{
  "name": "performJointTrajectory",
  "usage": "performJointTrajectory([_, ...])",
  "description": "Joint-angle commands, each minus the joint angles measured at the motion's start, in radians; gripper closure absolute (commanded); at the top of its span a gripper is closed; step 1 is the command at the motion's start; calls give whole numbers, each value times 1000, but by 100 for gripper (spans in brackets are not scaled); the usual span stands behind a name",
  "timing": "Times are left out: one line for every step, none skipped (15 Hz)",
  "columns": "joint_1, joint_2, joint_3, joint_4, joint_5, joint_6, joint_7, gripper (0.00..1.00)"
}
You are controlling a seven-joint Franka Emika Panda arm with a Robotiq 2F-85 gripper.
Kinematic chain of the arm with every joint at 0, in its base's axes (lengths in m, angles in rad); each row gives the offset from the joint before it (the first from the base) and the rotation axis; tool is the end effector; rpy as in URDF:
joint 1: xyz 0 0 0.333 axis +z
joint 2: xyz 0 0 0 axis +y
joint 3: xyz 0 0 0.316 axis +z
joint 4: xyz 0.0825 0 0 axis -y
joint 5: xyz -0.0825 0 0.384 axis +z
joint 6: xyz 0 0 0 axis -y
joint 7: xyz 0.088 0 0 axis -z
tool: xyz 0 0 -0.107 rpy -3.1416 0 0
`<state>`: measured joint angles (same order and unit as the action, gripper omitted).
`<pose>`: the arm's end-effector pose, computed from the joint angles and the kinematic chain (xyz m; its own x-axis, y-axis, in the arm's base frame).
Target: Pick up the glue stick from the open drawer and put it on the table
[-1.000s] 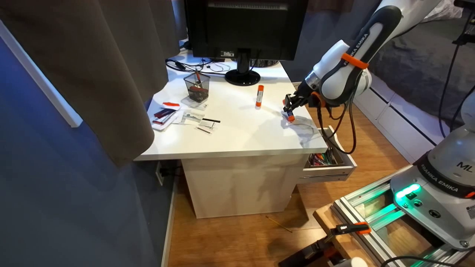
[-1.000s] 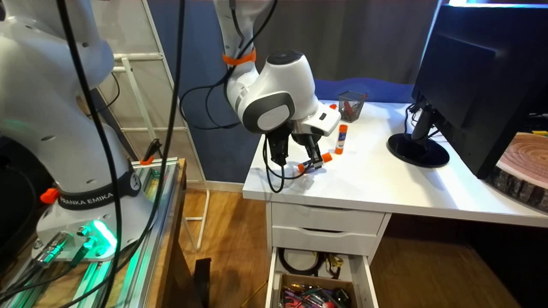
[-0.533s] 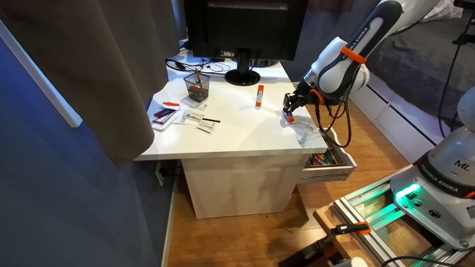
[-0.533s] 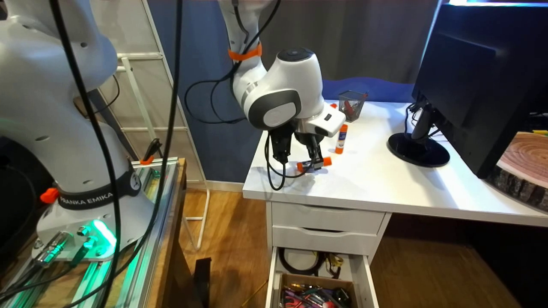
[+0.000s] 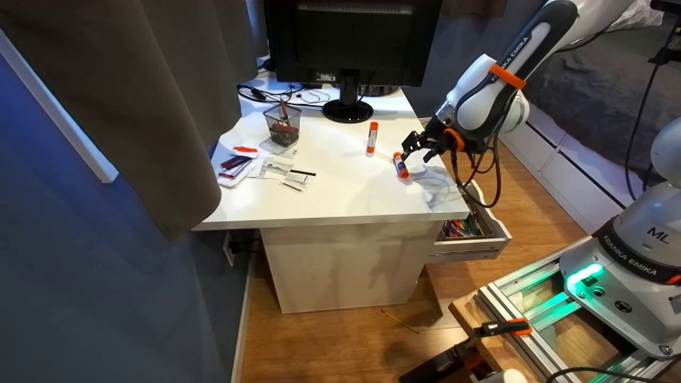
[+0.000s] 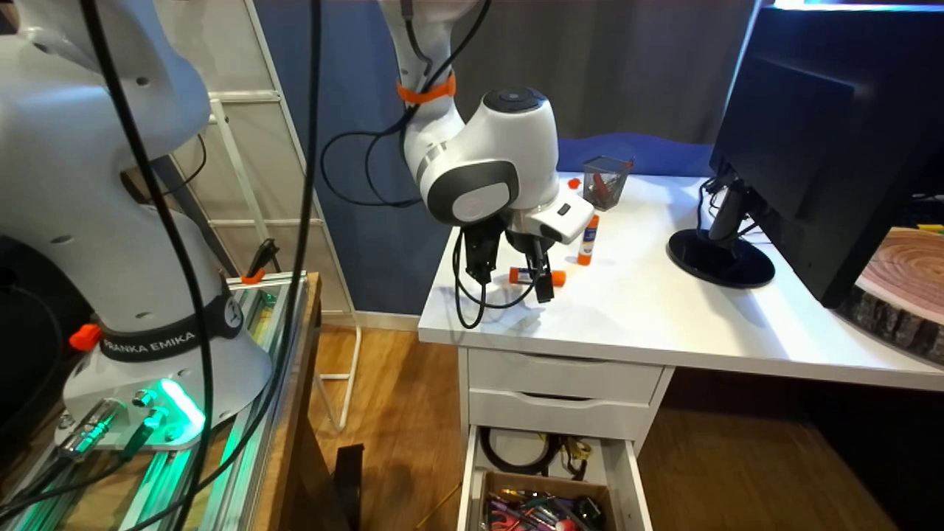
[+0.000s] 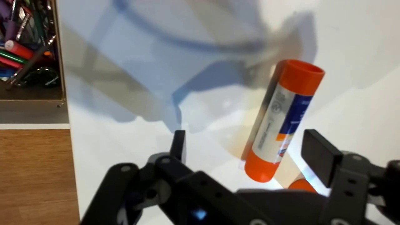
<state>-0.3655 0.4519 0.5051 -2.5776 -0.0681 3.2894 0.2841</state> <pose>0.4527 0.0892 0.1565 0.9526 -0.1821 0.2435 -0.1108 -0.9537 -0.2795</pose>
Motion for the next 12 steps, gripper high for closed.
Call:
performJointTrajectory([-59, 17, 60, 13, 31, -31, -24, 0])
performJointTrajectory([-80, 14, 81, 10, 28, -37, -27, 0])
performJointTrajectory([-103, 10, 106, 6, 26, -43, -30, 0])
performJointTrajectory([-131, -2, 139, 1, 24, -57, -34, 0])
performJointTrajectory([-187, -23, 201, -7, 17, -106, -44, 0])
performJointTrajectory([-279, -28, 290, -11, -26, -166, -26, 0])
performJointTrajectory([-322, -69, 341, -22, -15, -237, -33, 0])
performJointTrajectory([-416, -77, 440, -23, -3, -313, -54, 0])
performJointTrajectory([-482, -111, 512, -30, 18, -389, -75, 0])
performJointTrajectory([-556, -135, 590, -33, 34, -452, -102, 0])
performJointTrajectory([-622, -172, 660, -36, 47, -498, -117, 0])
performJointTrajectory([-689, -214, 731, -41, 50, -522, -136, 0])
